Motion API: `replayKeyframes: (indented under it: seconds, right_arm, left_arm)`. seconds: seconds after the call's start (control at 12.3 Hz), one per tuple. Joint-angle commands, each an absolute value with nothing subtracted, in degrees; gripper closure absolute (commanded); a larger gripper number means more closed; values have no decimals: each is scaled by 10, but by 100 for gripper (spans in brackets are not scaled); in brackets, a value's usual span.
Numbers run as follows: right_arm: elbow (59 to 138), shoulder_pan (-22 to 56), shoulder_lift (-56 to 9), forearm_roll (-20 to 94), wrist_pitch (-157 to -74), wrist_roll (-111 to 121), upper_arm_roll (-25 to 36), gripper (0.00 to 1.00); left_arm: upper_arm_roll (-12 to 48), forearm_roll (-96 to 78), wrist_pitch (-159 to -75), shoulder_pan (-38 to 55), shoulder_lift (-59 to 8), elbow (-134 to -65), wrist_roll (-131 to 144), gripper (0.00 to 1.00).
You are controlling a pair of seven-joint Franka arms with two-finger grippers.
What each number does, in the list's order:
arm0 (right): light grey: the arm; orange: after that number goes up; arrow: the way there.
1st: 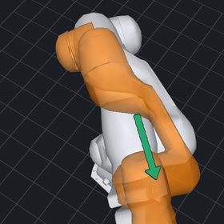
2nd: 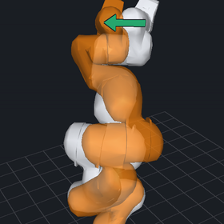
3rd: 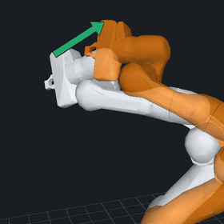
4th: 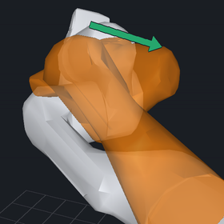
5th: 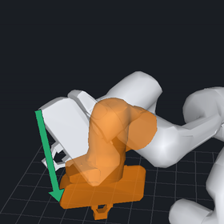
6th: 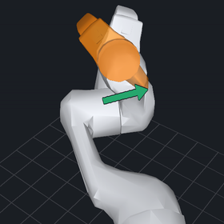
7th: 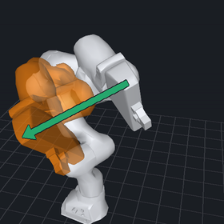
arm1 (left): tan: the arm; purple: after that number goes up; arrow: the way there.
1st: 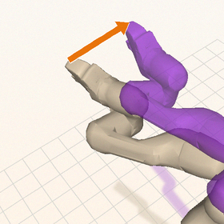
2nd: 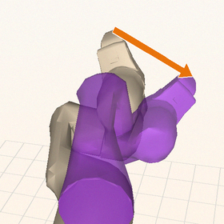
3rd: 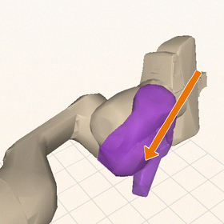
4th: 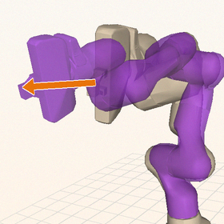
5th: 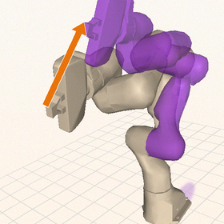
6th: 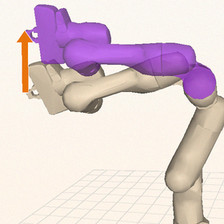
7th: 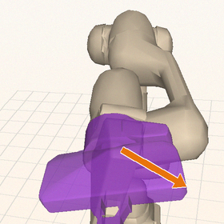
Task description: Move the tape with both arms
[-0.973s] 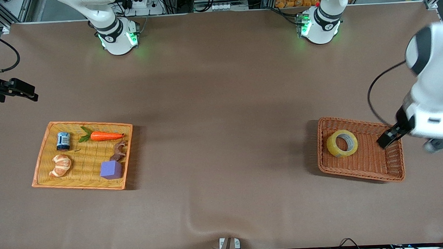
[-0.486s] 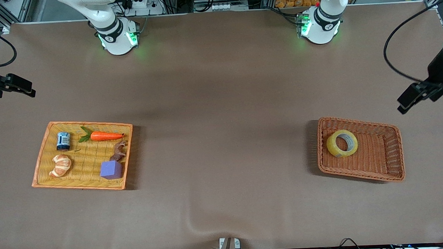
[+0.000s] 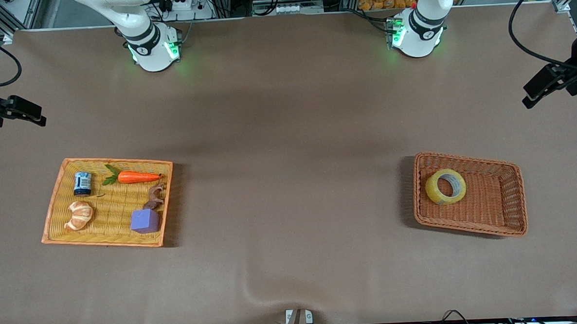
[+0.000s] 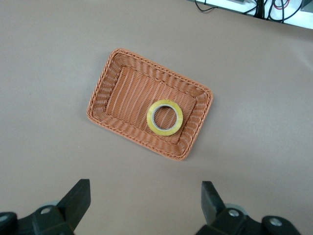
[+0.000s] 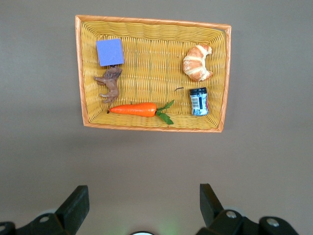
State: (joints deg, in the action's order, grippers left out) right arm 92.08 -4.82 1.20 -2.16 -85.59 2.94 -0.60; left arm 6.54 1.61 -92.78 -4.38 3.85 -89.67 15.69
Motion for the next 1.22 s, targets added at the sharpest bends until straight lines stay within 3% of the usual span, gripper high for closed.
replayKeyframes:
  seconds: [0.0,1.14]
  right_arm:
    - [925,-58,22,-13,-853,26,-11,0]
    - [927,-65,18,-13,-850,27,-11,0]
  left_arm:
    - [54,3,-923,-35,48,-909,123,0]
    - [62,-1,-914,-37,33,-903,85,0]
